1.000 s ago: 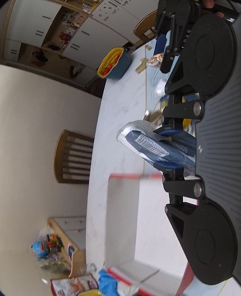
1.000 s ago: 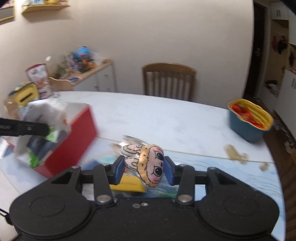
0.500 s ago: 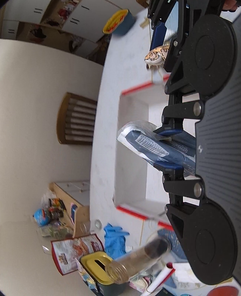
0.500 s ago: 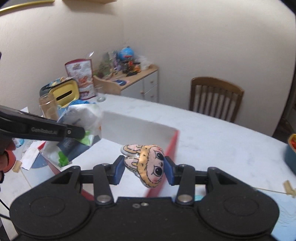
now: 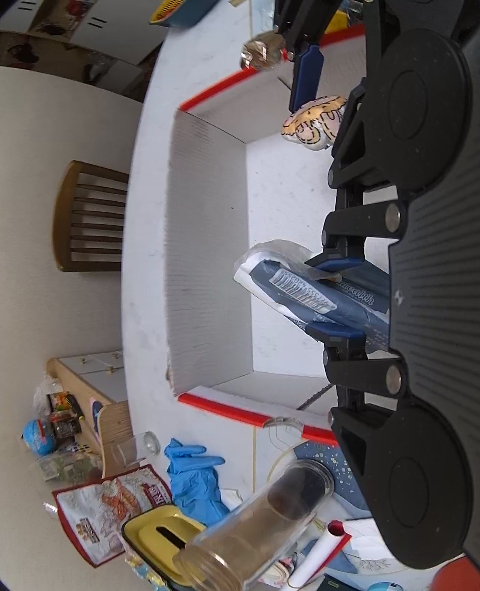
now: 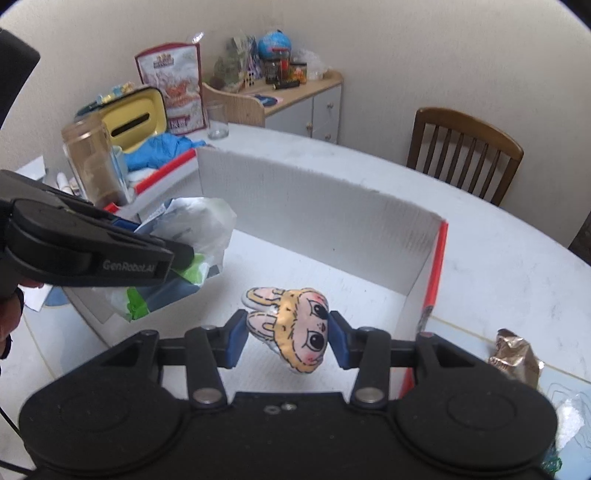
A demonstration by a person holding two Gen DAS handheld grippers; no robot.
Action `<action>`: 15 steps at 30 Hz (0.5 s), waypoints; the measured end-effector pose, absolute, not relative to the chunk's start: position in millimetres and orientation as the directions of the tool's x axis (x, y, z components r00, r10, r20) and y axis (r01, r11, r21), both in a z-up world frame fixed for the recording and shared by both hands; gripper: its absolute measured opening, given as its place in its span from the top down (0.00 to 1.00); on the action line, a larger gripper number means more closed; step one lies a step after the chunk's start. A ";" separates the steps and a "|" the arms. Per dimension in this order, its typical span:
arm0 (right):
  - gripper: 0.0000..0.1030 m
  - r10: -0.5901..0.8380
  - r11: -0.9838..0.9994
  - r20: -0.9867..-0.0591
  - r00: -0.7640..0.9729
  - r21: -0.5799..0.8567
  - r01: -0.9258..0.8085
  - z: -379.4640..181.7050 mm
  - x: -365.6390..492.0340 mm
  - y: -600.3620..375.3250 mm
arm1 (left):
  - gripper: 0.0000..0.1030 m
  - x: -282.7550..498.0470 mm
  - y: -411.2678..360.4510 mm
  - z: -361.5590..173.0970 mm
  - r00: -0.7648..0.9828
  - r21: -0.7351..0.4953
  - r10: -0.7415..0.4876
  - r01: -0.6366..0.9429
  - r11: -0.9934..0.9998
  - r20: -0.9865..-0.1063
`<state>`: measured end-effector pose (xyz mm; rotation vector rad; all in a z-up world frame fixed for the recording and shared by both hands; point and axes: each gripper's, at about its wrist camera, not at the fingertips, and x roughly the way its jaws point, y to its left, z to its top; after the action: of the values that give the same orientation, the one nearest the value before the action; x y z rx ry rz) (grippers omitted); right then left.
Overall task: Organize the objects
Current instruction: 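Carry both items over the cardboard box, right tool releasing the charm inside, then lower grey packet into the box and open the left tool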
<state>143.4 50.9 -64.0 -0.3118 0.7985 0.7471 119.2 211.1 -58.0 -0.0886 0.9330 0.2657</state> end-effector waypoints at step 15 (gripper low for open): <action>0.37 0.463 0.704 -0.751 0.470 -0.011 -0.710 -75.2 143.6 59.0 | 0.62 136.3 212.2 -84.7 0.499 0.066 0.172 -0.223 0.973 -0.850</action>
<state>143.6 59.0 -75.2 -0.3444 0.7996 0.7364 136.3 212.2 -84.7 -0.0548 1.0212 0.2386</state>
